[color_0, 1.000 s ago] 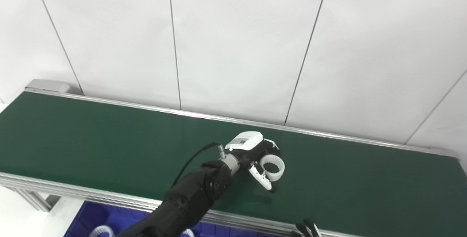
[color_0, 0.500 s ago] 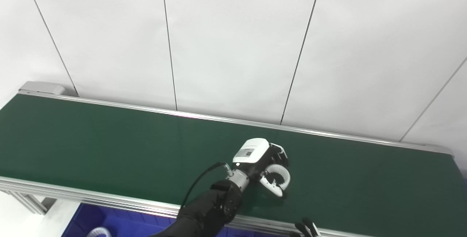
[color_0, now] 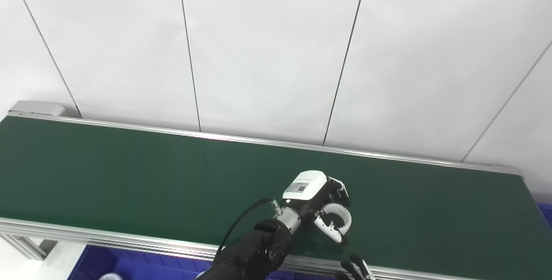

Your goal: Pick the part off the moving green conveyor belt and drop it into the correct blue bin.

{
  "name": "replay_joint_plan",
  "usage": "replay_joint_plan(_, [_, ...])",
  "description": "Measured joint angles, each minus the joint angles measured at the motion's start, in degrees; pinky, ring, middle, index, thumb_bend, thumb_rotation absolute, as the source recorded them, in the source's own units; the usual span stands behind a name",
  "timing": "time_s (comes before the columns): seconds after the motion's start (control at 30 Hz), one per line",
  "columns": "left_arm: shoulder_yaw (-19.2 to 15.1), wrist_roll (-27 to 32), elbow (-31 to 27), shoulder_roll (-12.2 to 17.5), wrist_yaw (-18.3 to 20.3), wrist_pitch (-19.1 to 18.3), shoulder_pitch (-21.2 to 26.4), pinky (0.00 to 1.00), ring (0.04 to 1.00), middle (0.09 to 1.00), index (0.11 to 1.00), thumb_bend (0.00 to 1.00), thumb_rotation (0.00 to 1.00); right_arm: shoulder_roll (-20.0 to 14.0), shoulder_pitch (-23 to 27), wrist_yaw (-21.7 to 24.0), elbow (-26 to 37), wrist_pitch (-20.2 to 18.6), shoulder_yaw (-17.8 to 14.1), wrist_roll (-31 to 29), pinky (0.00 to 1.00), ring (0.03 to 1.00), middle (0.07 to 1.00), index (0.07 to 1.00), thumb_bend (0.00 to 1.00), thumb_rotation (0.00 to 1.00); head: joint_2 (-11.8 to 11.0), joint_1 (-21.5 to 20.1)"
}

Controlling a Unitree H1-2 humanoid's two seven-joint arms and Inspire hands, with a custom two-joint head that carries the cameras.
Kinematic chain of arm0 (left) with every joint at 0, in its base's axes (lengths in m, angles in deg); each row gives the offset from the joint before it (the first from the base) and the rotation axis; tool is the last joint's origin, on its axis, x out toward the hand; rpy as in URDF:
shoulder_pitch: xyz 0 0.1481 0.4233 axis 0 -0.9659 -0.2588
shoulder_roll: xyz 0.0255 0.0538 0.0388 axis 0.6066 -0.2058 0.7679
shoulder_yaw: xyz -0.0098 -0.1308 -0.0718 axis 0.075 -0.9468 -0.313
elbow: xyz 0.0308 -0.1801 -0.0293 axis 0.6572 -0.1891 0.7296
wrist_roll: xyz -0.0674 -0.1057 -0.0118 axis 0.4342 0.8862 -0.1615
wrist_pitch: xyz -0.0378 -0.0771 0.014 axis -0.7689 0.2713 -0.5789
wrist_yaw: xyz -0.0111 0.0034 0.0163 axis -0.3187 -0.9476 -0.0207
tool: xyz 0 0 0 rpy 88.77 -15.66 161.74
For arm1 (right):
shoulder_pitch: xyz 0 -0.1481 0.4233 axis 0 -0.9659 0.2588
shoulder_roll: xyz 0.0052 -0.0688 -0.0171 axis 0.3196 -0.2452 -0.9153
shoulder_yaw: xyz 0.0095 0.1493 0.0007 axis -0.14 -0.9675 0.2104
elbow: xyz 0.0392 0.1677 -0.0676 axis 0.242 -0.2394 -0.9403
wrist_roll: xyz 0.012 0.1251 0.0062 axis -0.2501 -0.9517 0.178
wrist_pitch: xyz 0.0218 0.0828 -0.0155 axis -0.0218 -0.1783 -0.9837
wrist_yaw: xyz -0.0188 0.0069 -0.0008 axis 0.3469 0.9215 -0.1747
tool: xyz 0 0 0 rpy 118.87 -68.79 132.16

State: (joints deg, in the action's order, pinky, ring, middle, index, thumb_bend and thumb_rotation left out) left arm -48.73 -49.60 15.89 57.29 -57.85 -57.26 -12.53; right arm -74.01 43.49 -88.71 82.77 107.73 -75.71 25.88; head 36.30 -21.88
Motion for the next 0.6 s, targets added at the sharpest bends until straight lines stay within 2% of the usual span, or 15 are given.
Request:
replay_joint_plan(0.13, [0.71, -0.57, -5.73, 2.29, 4.69, -1.12, -0.23, 0.34, 0.384, 0.412, 0.515, 0.52, 0.0, 0.0, 0.0, 0.09, 0.01, -0.39, 0.01, -0.03, 0.75, 0.746, 0.804, 0.872, 0.76, 0.79, 0.09, 0.61])
replay_joint_plan(0.27, [0.33, -1.24, -11.19, 5.51, 7.92, -3.16, -0.66, 0.37, 0.394, 0.415, 0.516, 0.52, 0.0, 0.0, 0.0, 0.15, 0.0, -0.82, 0.01, -0.09, 0.75, 0.74, 0.8, 0.876, 0.76, 0.8, 0.26, 1.05])
replay_joint_plan(0.3, [0.0, -1.3, -12.25, 6.09, 8.39, -3.63, -0.69, 0.33, 0.369, 0.408, 0.516, 0.52, 0.0, -0.01, 0.0, 0.17, 0.01, -0.83, 0.01, -0.09, 0.74, 0.742, 0.803, 0.878, 0.76, 0.8, 0.26, 1.05])
replay_joint_plan(0.33, [-0.4, -1.41, -14.73, 7.02, 9.17, -4.48, -0.96, 0.31, 0.356, 0.405, 0.516, 0.52, 0.0, -0.01, 0.0, 0.24, 0.02, -0.88, 0.02, -0.11, 0.73, 0.743, 0.804, 0.88, 0.75, 0.81, 0.87, 2.1])
replay_joint_plan(0.47, [-2.15, -1.9, -24.66, 10.41, 11.79, -5.55, -0.71, 0.36, 0.395, 0.428, 0.517, 0.52, 0.0, -0.02, -0.06, 0.49, 0.11, -0.92, 0.04, -0.7, 0.71, 0.744, 0.806, 0.887, 0.71, 0.81, 1.75, 3.95])
replay_joint_plan(0.6, [-4.89, -1.77, -35.25, 13.66, 15.81, -7.51, -0.96, 0.35, 0.38, 0.418, 0.518, 0.52, 0.0, -0.1, -0.55, 0.75, 0.98, -1.01, 0.22, -2.26, 0.73, 0.751, 0.81, 0.896, 0.7, 0.82, 2.46, 6.41])
